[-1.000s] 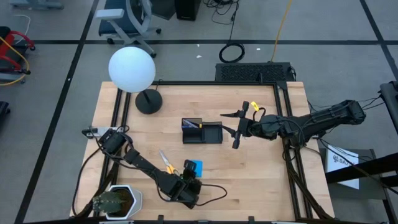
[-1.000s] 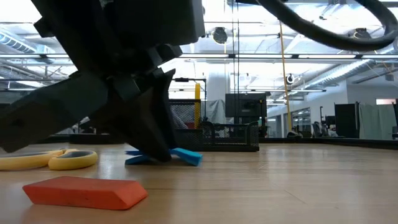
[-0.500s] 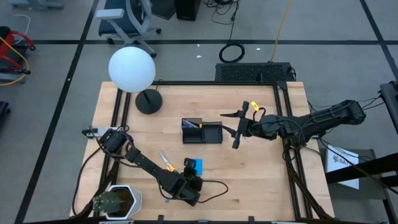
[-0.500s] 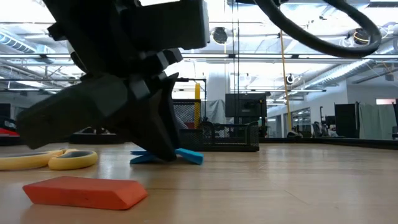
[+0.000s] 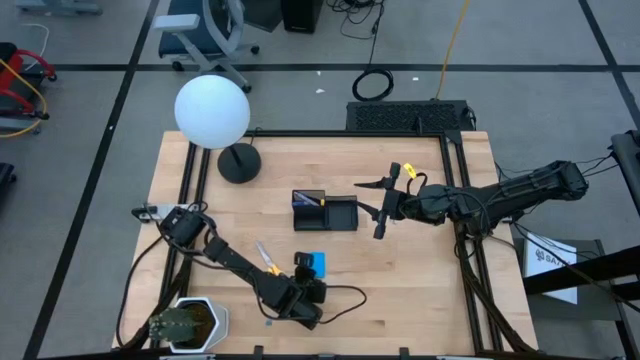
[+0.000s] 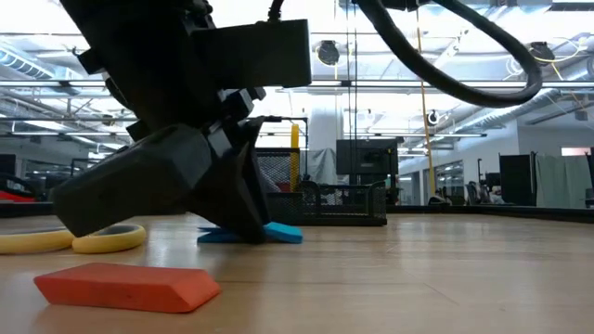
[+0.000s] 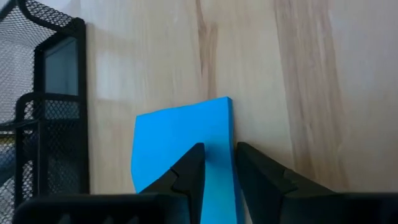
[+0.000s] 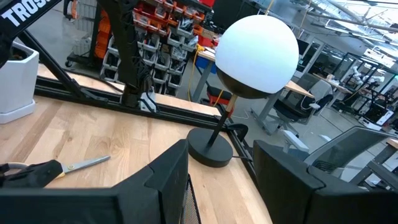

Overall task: Pick and place office supplies into organizer
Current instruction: Put the blue sticky note into the desk organizer

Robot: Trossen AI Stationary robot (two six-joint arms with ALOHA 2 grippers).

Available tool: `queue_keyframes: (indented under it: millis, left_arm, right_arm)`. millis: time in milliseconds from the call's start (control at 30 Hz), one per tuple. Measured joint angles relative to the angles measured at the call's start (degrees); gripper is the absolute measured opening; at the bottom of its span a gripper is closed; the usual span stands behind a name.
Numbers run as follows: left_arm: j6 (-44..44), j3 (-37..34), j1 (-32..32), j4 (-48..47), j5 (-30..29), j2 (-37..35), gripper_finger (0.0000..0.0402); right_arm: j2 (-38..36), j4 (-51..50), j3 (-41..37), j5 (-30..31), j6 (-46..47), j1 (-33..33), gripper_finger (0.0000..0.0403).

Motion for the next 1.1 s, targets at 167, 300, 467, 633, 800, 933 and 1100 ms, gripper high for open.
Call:
queue_keyframes:
  millis: [167, 300, 467, 633, 800, 933, 1100]
  left_arm:
    - [0.57, -0.07, -0.11, -0.97, 0.36, 0.08, 0.0034]
    - [0.22, -0.07, 0.14, -0.93, 1.41, 0.08, 0.001]
    - [0.22, -0.07, 0.14, -0.93, 1.46, 0.08, 0.0004]
    - [0.24, 0.59, -0.48, -2.28, 0.42, -0.11, 0.0003]
    - [-0.15, 3.28, -1.43, -5.83, -1.58, -0.16, 0.0002]
    - [0.23, 5.45, -2.14, -7.41, -3.43, -0.16, 0.0001]
    - [0.34, 7.09, -2.55, -9.82, -6.23, -0.24, 0.0001]
  right_arm:
    - [0.0, 0.0, 0.0, 0.01, 0.0, 0.0, 0.0171]
    - [0.0, 0.0, 0.0, 0.01, -0.02, 0.0, 0.0171]
    - [0.0, 0.0, 0.0, 0.01, -0.51, 0.0, 0.0171]
    - [0.0, 0.0, 0.0, 0.01, -0.87, 0.0, 0.0171]
    - [0.0, -0.01, 0.0, 0.01, -0.88, -0.01, 0.0171]
    - [0.0, -0.02, 0.0, 0.01, -0.9, -0.02, 0.0171]
    - [0.0, -0.01, 0.0, 0.01, -0.87, -0.01, 0.0171]
